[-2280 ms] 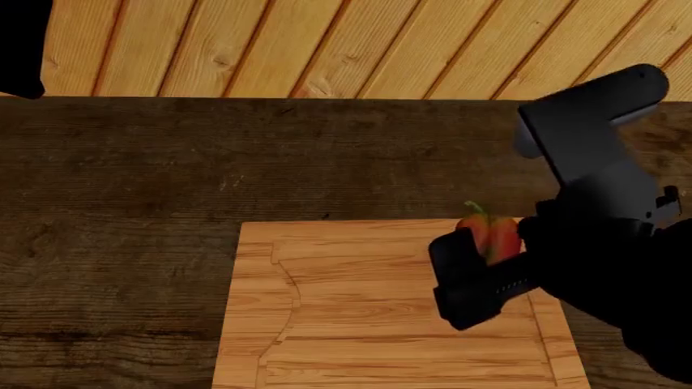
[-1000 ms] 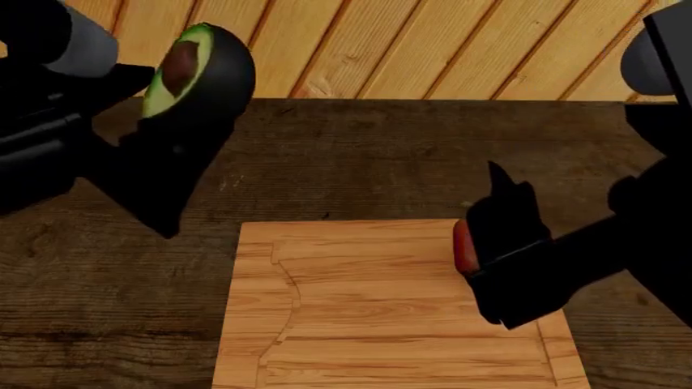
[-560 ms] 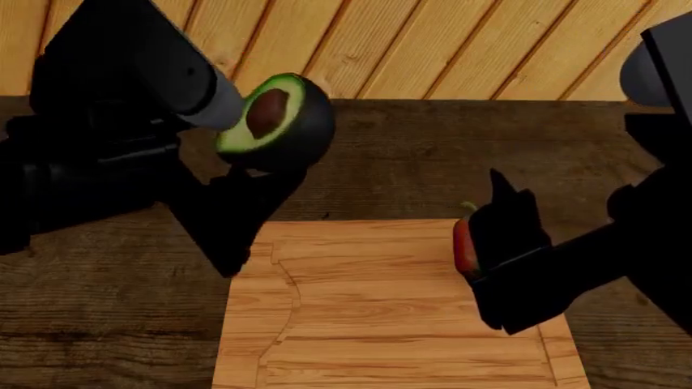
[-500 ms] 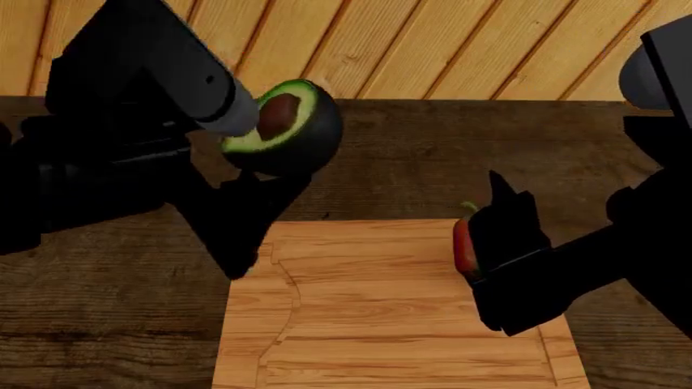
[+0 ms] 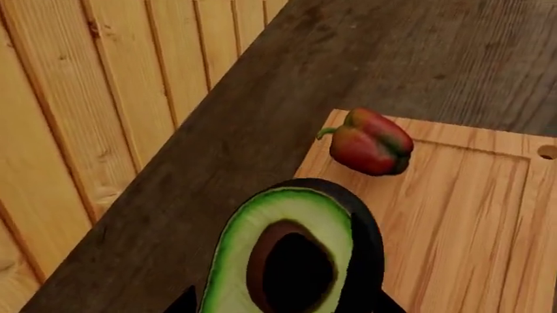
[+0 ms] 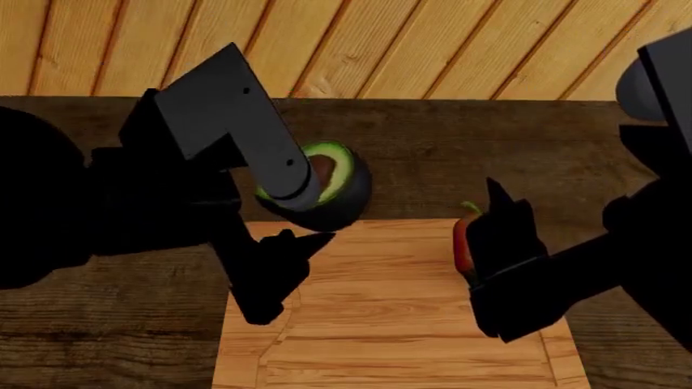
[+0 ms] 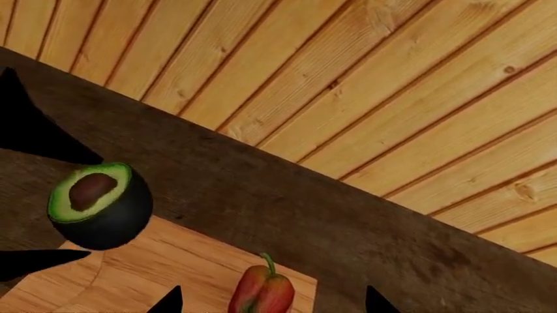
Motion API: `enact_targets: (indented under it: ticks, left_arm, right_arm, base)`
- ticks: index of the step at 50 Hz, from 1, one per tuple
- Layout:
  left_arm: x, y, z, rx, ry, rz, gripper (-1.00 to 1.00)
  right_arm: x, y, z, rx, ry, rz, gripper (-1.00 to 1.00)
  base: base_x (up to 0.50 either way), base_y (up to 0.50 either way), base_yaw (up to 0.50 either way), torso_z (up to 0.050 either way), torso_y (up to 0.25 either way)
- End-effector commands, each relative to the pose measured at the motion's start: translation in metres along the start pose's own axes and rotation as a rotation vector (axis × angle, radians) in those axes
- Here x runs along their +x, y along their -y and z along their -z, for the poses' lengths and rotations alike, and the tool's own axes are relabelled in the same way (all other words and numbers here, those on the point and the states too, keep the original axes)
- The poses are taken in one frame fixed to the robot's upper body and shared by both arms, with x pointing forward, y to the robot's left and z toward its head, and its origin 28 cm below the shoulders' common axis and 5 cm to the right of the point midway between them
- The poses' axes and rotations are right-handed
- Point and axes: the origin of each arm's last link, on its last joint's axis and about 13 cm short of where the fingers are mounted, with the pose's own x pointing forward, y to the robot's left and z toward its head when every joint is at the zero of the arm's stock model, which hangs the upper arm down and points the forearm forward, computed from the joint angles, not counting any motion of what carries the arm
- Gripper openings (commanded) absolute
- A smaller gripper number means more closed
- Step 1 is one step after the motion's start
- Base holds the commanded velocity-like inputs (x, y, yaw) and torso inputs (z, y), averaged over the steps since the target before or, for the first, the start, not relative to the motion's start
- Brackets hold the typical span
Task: Place the avocado, onion, tomato and bell pepper on the cutting board.
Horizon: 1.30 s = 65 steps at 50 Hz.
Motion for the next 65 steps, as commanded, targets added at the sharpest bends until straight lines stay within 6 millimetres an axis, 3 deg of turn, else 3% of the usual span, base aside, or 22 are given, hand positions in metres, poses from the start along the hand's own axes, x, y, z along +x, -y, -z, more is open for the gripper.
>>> enact_targets:
  ticks: [1,32,33,44,50,65]
  left_arm:
    - [0.007,0.009,0.004,0.025,-0.031,0.035,-1.0]
    - [0.031,0.022,0.014,0.035,-0.075,0.087,-1.0]
    - [0.031,0.022,0.014,0.033,-0.077,0.087,1.0]
    - [0.028,0.021,0.009,0.056,-0.059,0.067,1.0]
    - [0.017,0.018,0.001,0.055,-0.025,0.061,1.0]
    - [-0.004,-0.004,-0.002,-0.038,0.053,0.001,1.0]
  right_arm:
    - [0.0,0.0,0.003,0.0,-0.006,0.008,1.0]
    - [-0.003,-0.001,0.01,-0.036,-0.038,0.048,1.0]
    - [-0.003,-0.001,0.01,-0.038,-0.039,0.05,1.0]
    - [-0.005,0.0,0.011,-0.029,-0.037,0.058,1.0]
    - [-0.005,0.0,0.011,-0.018,-0.03,0.051,1.0]
    - [-0.006,-0.002,0.004,-0.026,-0.022,0.04,1.0]
  base:
    - [0.0,0.0,0.0,0.0,0.0]
    - [0.0,0.0,0.0,0.0,0.001]
    - [0.0,0.0,0.0,0.0,0.0]
    - [0.0,0.0,0.0,0.0,0.0]
    - [0.0,0.0,0.0,0.0,0.0]
    - [0.0,0.0,0.0,0.0,0.0]
